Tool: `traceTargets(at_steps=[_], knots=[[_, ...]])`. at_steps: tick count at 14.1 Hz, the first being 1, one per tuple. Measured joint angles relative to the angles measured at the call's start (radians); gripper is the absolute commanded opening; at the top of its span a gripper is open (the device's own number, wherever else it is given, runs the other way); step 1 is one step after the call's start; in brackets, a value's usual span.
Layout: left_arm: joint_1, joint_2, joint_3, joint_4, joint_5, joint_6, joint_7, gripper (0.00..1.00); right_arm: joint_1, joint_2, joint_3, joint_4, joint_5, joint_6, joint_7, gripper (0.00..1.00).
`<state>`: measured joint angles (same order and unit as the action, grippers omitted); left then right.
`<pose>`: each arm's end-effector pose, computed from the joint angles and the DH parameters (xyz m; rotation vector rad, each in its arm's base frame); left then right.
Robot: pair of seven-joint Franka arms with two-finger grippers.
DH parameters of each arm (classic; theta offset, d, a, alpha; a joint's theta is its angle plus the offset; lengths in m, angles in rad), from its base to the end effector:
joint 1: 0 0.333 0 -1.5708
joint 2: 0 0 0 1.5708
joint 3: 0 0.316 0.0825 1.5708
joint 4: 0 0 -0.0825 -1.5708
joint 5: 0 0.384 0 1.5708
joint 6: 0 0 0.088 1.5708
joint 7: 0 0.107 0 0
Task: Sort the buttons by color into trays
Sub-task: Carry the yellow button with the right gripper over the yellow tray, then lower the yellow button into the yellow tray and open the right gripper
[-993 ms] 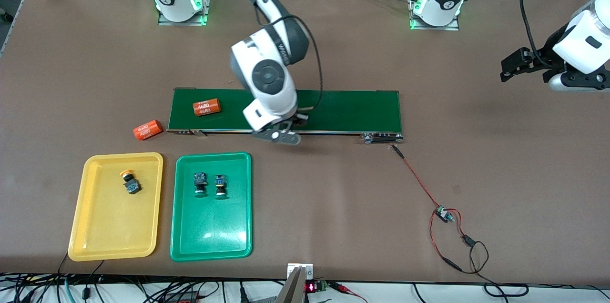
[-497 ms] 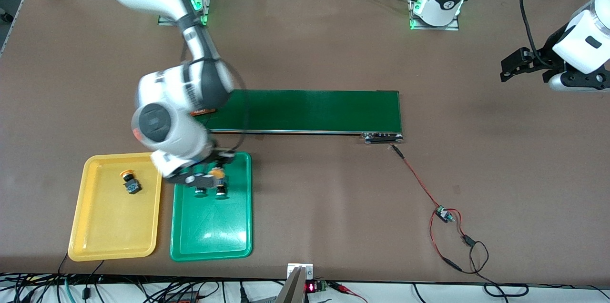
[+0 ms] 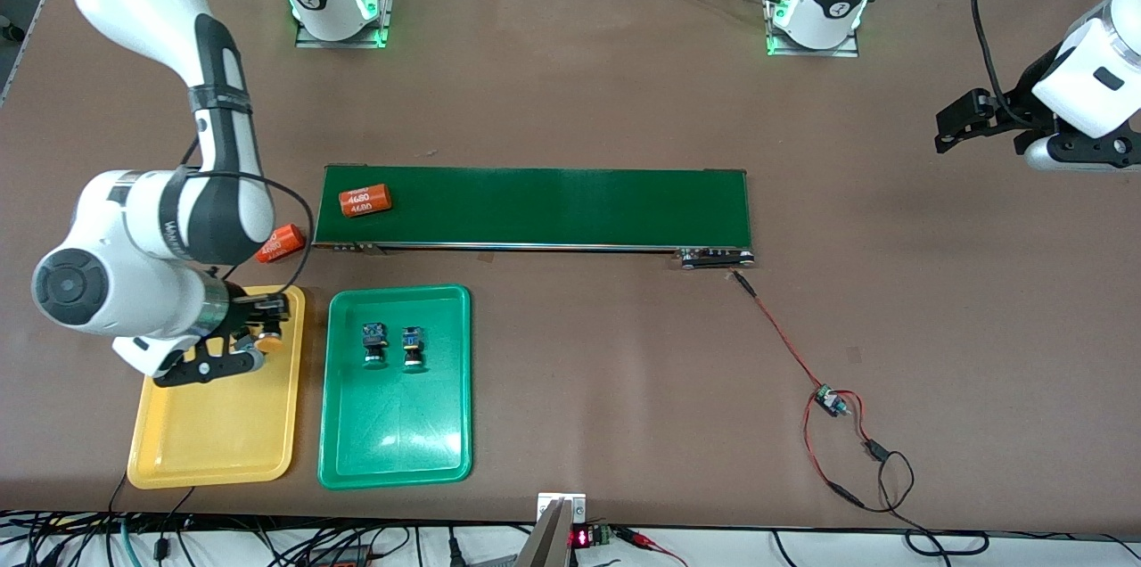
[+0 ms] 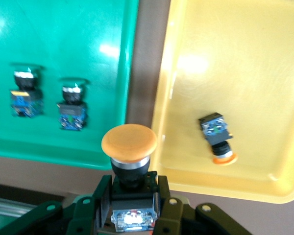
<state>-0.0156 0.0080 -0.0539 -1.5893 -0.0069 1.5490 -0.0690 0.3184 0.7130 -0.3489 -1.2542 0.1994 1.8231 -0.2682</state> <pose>0.5524 -0.0391 0.6095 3.1367 -0.0008 -0.0764 0.7254 0.0561 0.3470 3.0902 0.3806 -0.1693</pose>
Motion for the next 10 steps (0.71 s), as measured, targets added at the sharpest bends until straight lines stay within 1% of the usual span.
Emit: traceTargets(at_steps=[3,5,8,10], knots=[[0.000,0.000,0.000,0.000,0.000,0.000,0.000,1.00,-0.055,0.002,-0.009,0.000,-0.036,-0.003,-0.207,0.00],[0.000,0.000,0.000,0.000,0.000,0.000,0.000,1.00,-0.110,0.015,-0.011,-0.001,-0.043,0.016,-0.393,0.00],[0.000,0.000,0.000,0.000,0.000,-0.001,0.000,1.00,-0.190,0.066,-0.013,-0.005,-0.046,0.116,-0.613,0.00],[0.000,0.000,0.000,0.000,0.000,-0.001,0.000,1.00,-0.236,0.108,-0.011,-0.006,-0.034,0.182,-0.719,0.00]])
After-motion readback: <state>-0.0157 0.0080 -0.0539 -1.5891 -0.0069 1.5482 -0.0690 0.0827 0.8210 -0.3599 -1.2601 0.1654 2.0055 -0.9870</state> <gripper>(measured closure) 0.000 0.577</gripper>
